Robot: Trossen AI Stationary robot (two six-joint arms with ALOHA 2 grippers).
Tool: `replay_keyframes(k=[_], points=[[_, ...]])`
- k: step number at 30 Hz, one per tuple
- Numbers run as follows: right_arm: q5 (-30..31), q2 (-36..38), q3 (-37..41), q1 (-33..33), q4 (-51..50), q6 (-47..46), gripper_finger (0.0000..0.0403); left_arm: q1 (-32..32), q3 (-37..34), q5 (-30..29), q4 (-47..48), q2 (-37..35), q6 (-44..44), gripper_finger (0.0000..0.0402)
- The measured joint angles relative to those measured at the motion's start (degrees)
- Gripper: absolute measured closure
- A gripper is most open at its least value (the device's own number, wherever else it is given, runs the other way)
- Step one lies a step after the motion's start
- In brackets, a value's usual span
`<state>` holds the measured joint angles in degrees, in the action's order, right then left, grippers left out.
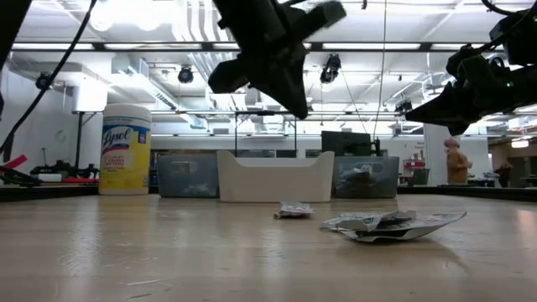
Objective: Pick & Place First Aid Supplies
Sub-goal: Put the orange ointment pack into the white bin
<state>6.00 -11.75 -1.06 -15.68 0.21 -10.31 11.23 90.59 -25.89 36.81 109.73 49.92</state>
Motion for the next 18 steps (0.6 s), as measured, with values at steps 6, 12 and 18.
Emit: replay_keyframes(k=[6,12,18], points=[[0.0,-0.02,-0.02,0.0,0.0,0.24,0.0394,0.1,0.0,12.73,-0.21,0.02,12.25,0.0387],[0.0,-0.02,0.0,0.01,0.0,0.44,0.0394,0.45,-0.33,13.38,0.01,2.41,13.48,0.0323],[0.0,0.0,0.0,0.02,-0.02,0.24,0.0394,0.26,-4.09,13.69,-1.25,4.59,9.37,0.0276]])
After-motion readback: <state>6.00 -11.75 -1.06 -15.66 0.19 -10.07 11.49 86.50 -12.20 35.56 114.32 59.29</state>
